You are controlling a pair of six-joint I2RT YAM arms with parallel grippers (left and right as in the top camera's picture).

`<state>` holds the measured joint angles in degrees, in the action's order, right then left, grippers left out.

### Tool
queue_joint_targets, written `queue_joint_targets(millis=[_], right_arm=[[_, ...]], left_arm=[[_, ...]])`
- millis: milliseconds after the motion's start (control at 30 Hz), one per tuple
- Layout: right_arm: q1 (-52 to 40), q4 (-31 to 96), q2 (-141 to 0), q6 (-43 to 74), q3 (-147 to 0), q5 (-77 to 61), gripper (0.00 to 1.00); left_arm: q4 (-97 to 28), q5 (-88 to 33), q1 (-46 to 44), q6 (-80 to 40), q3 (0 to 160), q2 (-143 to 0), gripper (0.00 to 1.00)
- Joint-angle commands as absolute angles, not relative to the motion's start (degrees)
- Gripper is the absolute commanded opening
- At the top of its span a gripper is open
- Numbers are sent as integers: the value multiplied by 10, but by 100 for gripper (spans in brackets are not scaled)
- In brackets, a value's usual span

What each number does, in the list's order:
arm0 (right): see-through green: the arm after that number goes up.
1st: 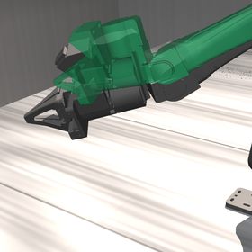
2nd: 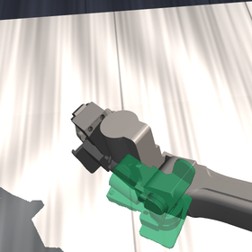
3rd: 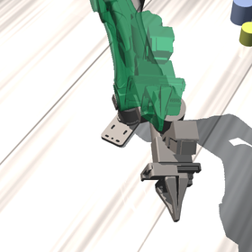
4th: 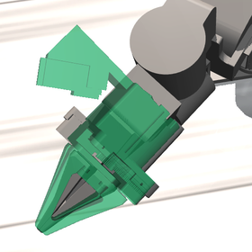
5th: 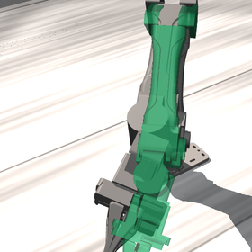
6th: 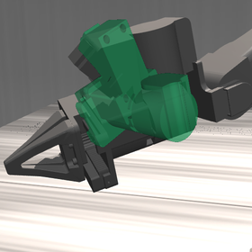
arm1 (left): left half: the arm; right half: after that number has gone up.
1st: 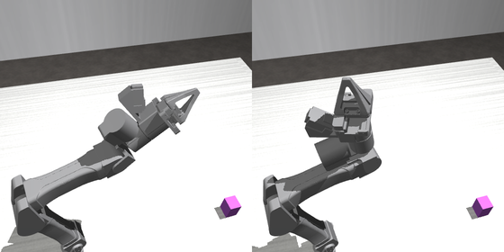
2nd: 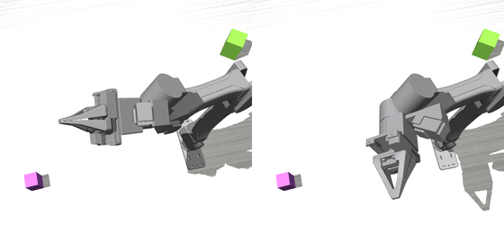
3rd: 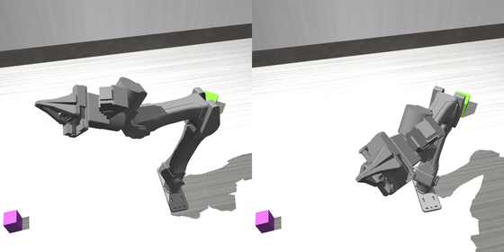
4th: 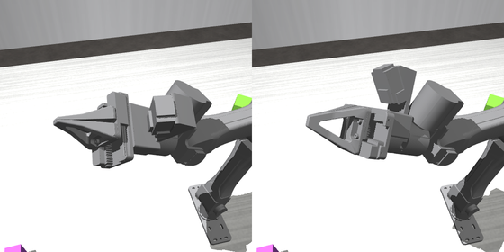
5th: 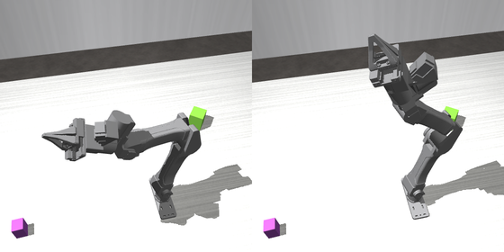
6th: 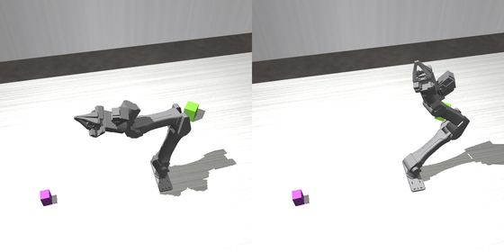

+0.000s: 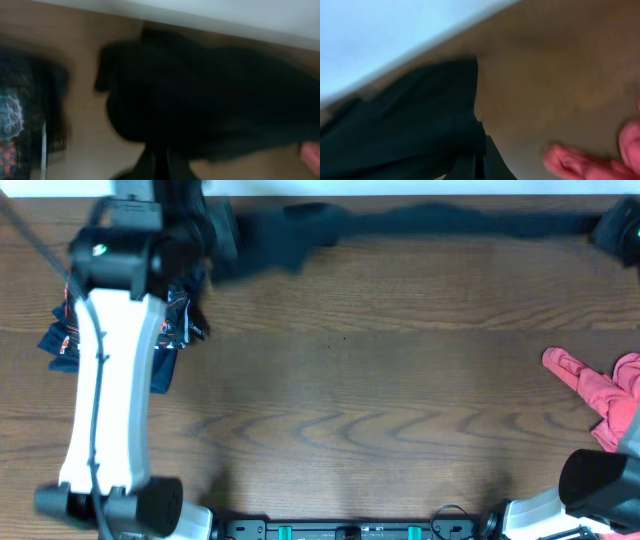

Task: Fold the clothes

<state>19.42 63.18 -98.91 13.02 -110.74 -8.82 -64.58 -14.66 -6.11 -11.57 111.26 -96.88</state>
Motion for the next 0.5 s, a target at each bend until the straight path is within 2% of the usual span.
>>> queue_joint_targets(millis=[0, 133, 300, 467], right_arm=[[205, 670, -1005, 75, -1045, -2, 1], [206, 735, -1005, 72, -945, 0, 1], [213, 746, -1005, 88, -835, 60, 1], [222, 746, -1005, 148, -771, 125, 1]], left_arm=[[-724, -116, -49, -110, 1082, -1000, 6], [-786, -160, -56, -112, 1006, -1031, 6], [-771, -222, -73, -109, 884, -1035, 6], [-773, -229, -105, -100, 777, -1035, 6]])
